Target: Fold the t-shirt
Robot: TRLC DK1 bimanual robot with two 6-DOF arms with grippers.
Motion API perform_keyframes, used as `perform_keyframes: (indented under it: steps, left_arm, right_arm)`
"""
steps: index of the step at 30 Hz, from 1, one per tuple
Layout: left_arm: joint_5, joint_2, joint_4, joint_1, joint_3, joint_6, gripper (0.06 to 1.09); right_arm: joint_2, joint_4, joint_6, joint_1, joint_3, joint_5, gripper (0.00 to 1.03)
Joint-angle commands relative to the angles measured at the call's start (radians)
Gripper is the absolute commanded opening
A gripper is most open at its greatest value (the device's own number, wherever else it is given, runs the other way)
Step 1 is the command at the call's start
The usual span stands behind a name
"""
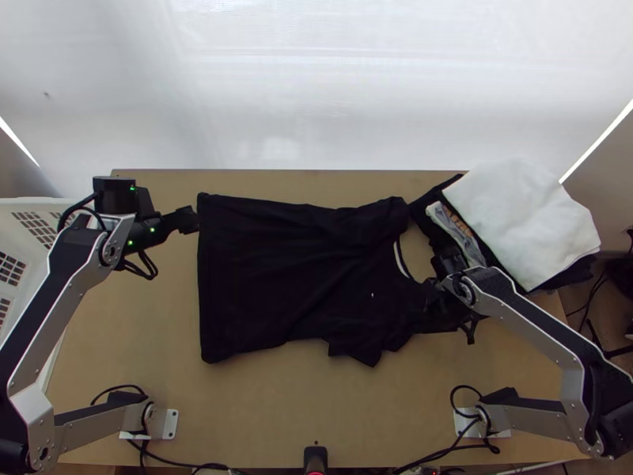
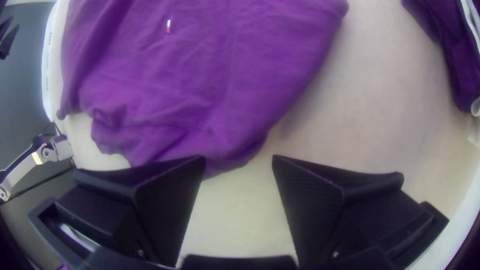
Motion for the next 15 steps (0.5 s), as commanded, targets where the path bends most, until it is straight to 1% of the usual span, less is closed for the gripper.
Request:
perform_keyframes:
  steps: [1,5,7,10,11,14,15]
  left_arm:
    - [-0.003,-0.005,-0.044,-0.025,0.007,0.027,1.04]
    - [-0.003,-0.005,-0.135,-0.045,0.024,0.084,1.04]
    - [-0.001,-0.014,-0.161,-0.048,0.021,0.116,1.04]
    - [-0.001,-0.027,-0.179,-0.044,0.012,0.15,1.04]
    - [-0.001,-0.028,-0.186,-0.039,0.01,0.162,1.04]
    - [0.006,-0.045,-0.212,-0.025,0.012,0.196,1.04]
    - [0.009,-0.051,-0.215,-0.019,0.007,0.21,1.04]
  right_arm:
    - [0.038,0.053,0.038,0.032,0.005,-0.001,0.59]
    - [0.039,0.099,0.045,0.032,-0.006,-0.001,0.42]
    - [0.038,0.121,0.045,0.031,-0.007,0.0,0.32]
    - [0.024,0.17,0.045,0.028,-0.021,0.002,0.14]
    - [0.018,0.185,0.045,0.028,-0.027,0.002,0.1]
    - [-0.001,0.188,0.045,0.025,-0.029,0.002,0.09]
    - [-0.005,0.188,0.045,0.025,-0.029,0.002,0.06]
